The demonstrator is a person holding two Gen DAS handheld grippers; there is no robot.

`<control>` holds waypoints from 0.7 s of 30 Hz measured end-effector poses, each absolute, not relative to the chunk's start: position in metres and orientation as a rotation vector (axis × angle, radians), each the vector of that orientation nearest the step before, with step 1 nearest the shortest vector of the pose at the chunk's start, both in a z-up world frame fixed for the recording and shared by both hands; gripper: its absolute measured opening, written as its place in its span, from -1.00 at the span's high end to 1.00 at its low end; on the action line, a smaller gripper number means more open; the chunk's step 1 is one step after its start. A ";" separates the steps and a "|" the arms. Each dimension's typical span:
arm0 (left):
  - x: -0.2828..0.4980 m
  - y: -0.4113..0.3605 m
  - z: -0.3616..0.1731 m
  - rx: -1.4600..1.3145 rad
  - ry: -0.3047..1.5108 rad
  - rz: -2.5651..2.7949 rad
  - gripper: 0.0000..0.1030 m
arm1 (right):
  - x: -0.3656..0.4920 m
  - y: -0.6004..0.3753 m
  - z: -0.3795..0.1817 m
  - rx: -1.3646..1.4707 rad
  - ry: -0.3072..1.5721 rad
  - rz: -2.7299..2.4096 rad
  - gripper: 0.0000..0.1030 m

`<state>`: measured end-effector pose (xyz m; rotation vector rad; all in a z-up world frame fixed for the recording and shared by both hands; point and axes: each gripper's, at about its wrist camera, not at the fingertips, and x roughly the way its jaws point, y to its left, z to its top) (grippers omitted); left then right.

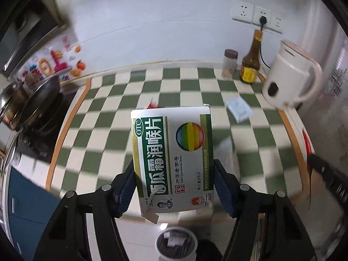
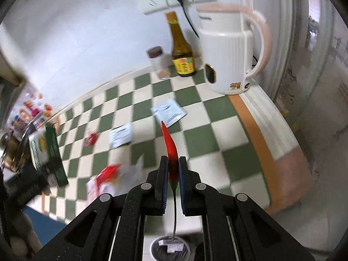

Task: Collect trash
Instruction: 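Carry the medicine box and chili down over the trash bin and release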

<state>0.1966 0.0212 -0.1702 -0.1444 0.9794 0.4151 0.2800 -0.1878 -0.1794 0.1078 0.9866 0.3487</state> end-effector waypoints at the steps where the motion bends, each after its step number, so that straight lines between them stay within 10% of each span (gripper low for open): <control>1: 0.176 0.021 -0.170 -0.149 0.980 0.408 -0.22 | 0.260 -0.187 -0.174 0.108 0.978 0.356 0.81; 12: 0.030 0.021 -0.237 -0.189 1.144 0.378 -0.23 | 0.068 -0.180 -0.201 0.124 1.066 0.454 0.81; 21: 0.005 0.018 -0.383 -0.283 1.375 0.387 -0.23 | 0.015 -0.178 -0.356 0.027 1.342 0.459 0.81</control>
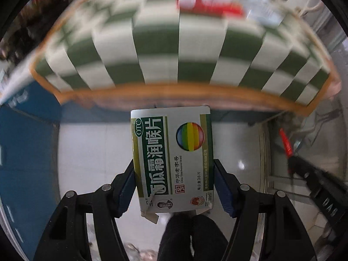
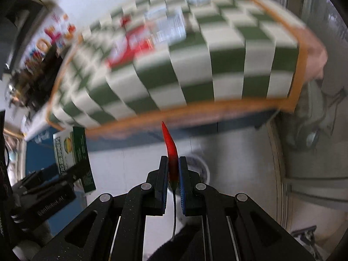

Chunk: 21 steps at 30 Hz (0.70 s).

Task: Collect trash
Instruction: 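Carry the medicine box and chili down over the trash bin and release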

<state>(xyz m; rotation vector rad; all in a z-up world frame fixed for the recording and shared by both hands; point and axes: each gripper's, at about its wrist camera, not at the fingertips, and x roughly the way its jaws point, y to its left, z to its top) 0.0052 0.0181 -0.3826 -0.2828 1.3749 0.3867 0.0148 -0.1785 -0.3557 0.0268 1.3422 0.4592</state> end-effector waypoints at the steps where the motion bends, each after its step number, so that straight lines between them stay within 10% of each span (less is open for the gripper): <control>1: 0.004 0.018 -0.403 -0.290 1.402 0.387 -0.23 | 0.015 -0.179 -0.374 0.030 1.369 0.465 0.81; 21: -0.004 0.019 -0.706 -0.456 1.678 0.362 -0.25 | 0.005 -0.170 -0.733 0.041 1.713 0.431 0.82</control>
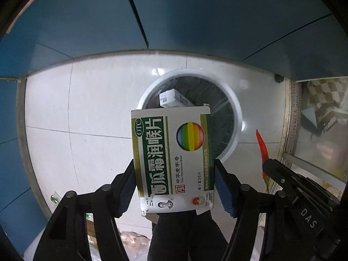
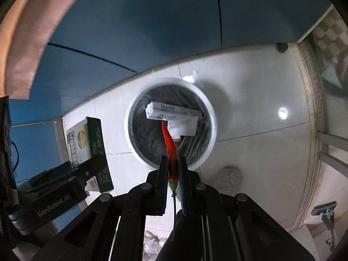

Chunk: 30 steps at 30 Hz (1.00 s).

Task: Collect trash
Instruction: 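Carry the medicine box and chili down over the trash bin and release, then raise both tools back up toward the counter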

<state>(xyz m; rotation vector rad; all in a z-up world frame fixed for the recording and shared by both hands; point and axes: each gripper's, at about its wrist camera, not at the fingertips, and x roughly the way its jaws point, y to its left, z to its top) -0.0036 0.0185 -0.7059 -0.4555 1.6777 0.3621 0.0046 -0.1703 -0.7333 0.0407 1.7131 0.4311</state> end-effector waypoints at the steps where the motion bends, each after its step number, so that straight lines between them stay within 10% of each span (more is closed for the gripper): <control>1: -0.004 0.019 -0.709 -0.466 1.681 0.361 -0.27 | 0.005 -0.168 -0.742 0.039 1.720 0.437 0.81; 6: -0.007 0.028 -0.717 -0.496 1.692 0.365 -0.29 | 0.007 -0.160 -0.763 0.036 1.739 0.439 0.81; 11: -0.010 0.036 -0.712 -0.483 1.674 0.392 -0.91 | 0.015 -0.159 -0.765 0.038 1.749 0.432 0.73; 23: -0.026 0.047 -0.678 -0.408 1.635 0.450 -0.92 | 0.014 -0.161 -0.732 -0.133 1.654 0.381 -0.93; 30: -0.041 0.041 -0.631 -0.377 1.622 0.462 -0.91 | -0.002 -0.161 -0.682 -0.234 1.618 0.391 -1.00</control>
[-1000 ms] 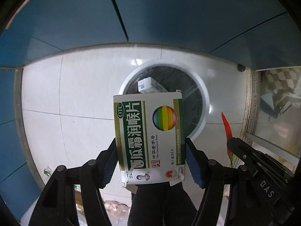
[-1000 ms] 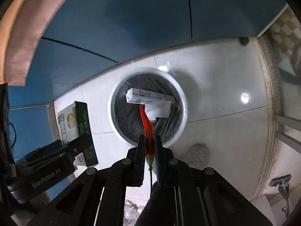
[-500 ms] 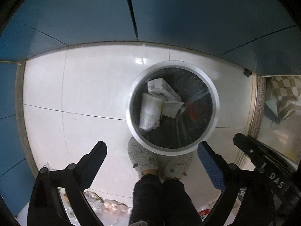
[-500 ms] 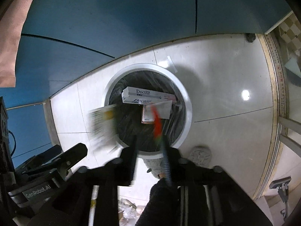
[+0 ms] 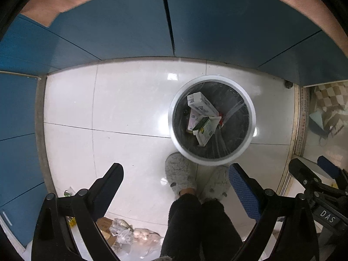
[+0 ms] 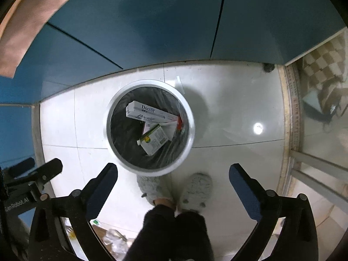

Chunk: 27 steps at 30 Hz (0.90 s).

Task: Collect trash
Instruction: 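Raise both tools back up toward the counter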

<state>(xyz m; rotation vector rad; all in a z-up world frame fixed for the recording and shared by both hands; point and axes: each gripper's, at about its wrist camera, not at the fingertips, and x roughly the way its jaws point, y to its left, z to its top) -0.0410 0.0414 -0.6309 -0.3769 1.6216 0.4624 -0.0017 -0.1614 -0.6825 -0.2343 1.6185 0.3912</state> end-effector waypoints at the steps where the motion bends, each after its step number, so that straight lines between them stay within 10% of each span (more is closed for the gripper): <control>1: -0.045 0.040 -0.619 -0.375 1.618 0.463 -0.92 | -0.004 -0.162 -0.671 -0.244 1.613 0.393 -1.00; 27: -0.075 0.013 -0.318 -0.316 1.355 0.402 -0.91 | -0.059 -0.175 -0.304 -0.144 1.396 0.463 -1.00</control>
